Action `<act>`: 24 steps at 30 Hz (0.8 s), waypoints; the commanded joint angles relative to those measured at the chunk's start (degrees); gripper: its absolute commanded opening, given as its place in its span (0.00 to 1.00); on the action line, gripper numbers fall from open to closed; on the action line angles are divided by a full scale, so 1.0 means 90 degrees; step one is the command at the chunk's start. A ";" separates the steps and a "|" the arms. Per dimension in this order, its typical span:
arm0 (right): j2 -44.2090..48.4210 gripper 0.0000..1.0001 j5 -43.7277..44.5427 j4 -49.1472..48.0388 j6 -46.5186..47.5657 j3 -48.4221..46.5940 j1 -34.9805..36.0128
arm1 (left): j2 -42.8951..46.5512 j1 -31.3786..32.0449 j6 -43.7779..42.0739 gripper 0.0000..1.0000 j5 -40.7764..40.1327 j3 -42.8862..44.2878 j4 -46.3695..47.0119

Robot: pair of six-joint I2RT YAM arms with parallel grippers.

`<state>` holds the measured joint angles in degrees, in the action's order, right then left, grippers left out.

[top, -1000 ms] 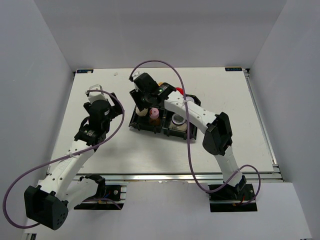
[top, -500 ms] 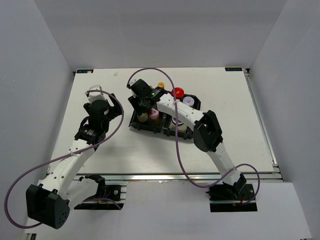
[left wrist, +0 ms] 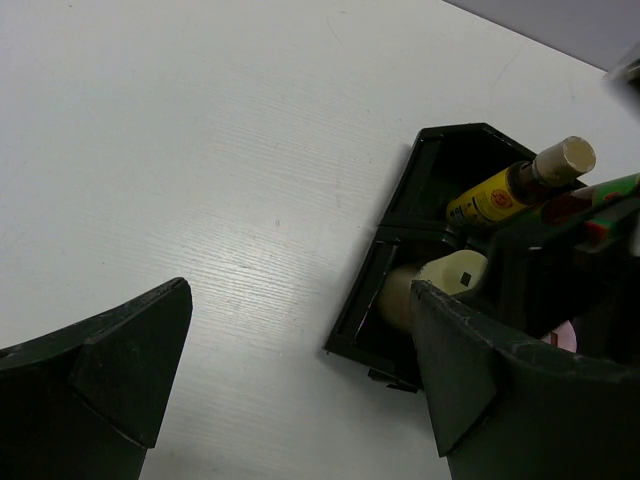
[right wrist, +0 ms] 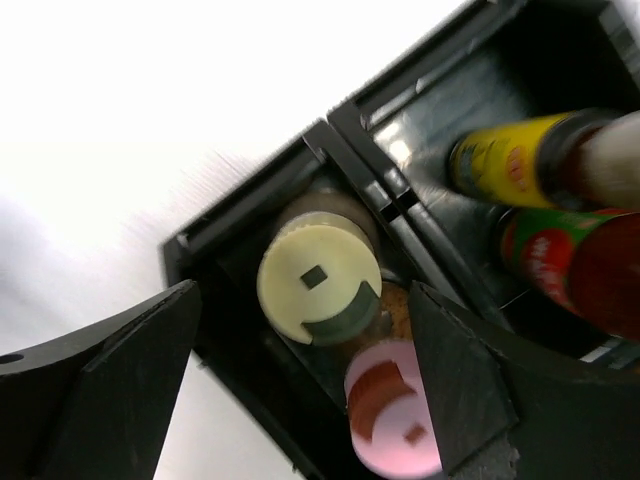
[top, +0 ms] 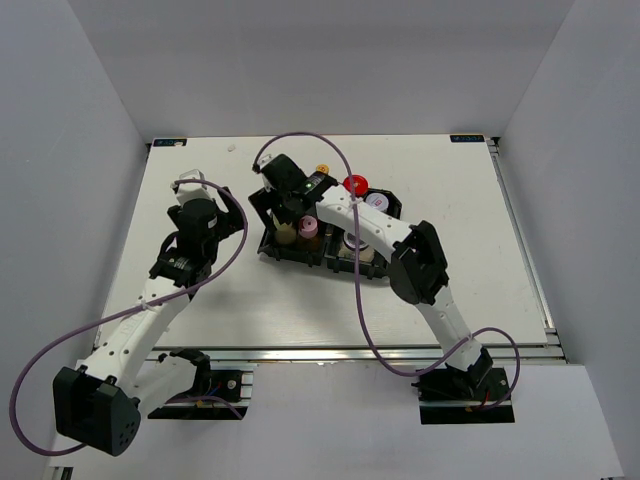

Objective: Organize the condiment bottles

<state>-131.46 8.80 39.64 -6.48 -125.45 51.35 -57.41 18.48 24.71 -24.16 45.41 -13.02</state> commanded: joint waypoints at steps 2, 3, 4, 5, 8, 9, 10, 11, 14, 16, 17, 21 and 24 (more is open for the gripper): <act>0.1411 0.89 -0.0099 -0.0799 0.0270 -0.0144 -0.0032 | -0.0028 -0.0042 0.0116 0.98 0.0087 0.0403 -0.0194; 0.1626 0.89 -0.0089 -0.0926 0.0358 -0.0085 -0.0032 | -0.0018 -0.0051 0.0135 0.98 0.0126 0.0443 -0.0281; 0.2073 0.89 -0.0060 -0.1189 0.0407 0.0128 -0.0042 | -0.0008 -0.0051 0.0193 0.98 0.0126 0.0520 -0.0311; 0.2319 0.89 -0.0011 -0.1327 0.0446 0.0323 -0.0042 | 0.0021 -0.0051 0.0223 0.98 0.0126 0.0540 -0.0350; 0.3490 0.89 0.0389 -0.1756 0.0418 0.1542 -0.0139 | -0.0008 -0.0051 0.0379 0.98 0.0078 0.0648 -0.0526; 0.3832 0.89 0.0602 -0.1864 0.0369 0.1962 -0.0207 | -0.0047 -0.0051 0.0428 0.98 0.0019 0.0677 -0.0691; 0.4541 0.89 0.0692 -0.1971 0.0185 0.2923 -0.0430 | -0.0067 -0.0051 0.0525 0.98 0.0009 0.0716 -0.0731; 0.4906 0.89 0.0731 -0.2253 0.0048 0.3474 -0.0616 | -0.0086 -0.0071 0.0574 0.98 -0.0010 0.0707 -0.0770; 0.6516 0.89 0.0489 -0.2694 -0.0762 0.5802 -0.1864 | -0.0106 -0.0090 0.0799 0.98 -0.0088 0.0561 -0.0703; 0.7695 0.89 0.0778 -0.3133 -0.1007 0.6941 -0.2712 | -0.0135 -0.0100 0.0964 0.98 -0.0089 0.0444 -0.0546; 0.8041 0.89 0.1061 -0.3202 -0.1250 0.7459 -0.2940 | -0.0154 -0.0110 0.0994 0.98 -0.0040 0.0395 -0.0488; 0.9419 0.89 0.1998 -0.2912 -0.1837 0.9354 -0.3684 | -0.0301 -0.0110 0.1005 0.98 0.0049 0.0326 -0.0506; 1.0229 0.89 0.2691 -0.2531 -0.2178 0.9651 -0.3714 | -0.0243 -0.0120 0.1043 0.98 -0.0254 0.0248 -0.0575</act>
<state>-45.15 24.47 18.33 -20.27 -38.52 18.09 -60.53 17.74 32.88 -24.29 48.42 -17.89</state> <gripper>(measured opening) 0.894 0.982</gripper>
